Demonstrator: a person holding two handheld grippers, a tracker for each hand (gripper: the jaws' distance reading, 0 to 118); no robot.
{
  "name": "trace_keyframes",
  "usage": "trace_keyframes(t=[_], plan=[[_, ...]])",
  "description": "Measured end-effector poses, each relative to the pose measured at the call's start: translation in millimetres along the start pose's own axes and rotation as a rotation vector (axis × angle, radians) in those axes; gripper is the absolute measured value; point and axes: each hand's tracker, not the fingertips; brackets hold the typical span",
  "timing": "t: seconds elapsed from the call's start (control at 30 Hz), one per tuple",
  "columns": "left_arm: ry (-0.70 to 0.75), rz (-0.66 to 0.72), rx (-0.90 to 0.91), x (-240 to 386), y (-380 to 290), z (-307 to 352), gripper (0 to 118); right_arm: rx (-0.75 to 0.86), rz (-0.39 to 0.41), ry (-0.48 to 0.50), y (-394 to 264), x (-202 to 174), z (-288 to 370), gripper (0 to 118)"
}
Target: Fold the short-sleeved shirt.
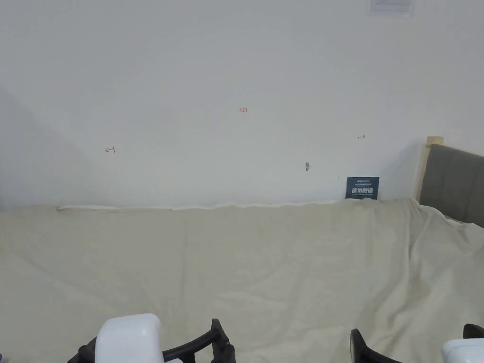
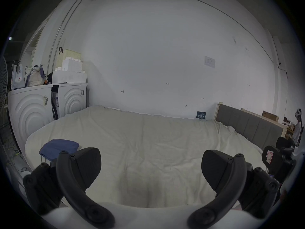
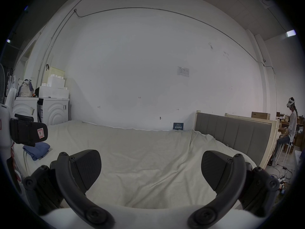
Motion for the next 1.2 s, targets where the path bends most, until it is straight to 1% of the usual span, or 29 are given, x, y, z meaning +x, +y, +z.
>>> trace_keyframes(t=[0.17,0.53,0.73,0.83,0.97,1.2], plan=[[-0.033,-0.007,-0.021,3.5,-4.0,-4.1,118,-0.019,-0.010,0.001,-7.3,-0.7,-7.4,118],[-0.047,0.005,-0.035,6.2,-6.1,-24.0,118,-0.037,-0.017,-0.003,-20.9,2.2,-27.2,118],[-0.039,0.003,-0.072,7.7,-12.0,-50.0,118,-0.052,-0.035,-0.002,-35.4,5.9,-53.1,118],[-0.036,-0.007,-0.086,7.6,-17.5,-70.1,118,-0.053,-0.019,-0.030,-45.6,8.4,-71.5,118],[-0.019,-0.011,-0.110,9.3,-22.3,-91.4,118,-0.067,-0.037,-0.036,-53.4,14.4,-85.8,118],[-0.018,-0.006,-0.108,13.9,-22.4,-99.0,118,-0.074,-0.036,-0.034,-54.3,18.4,-91.1,118]])
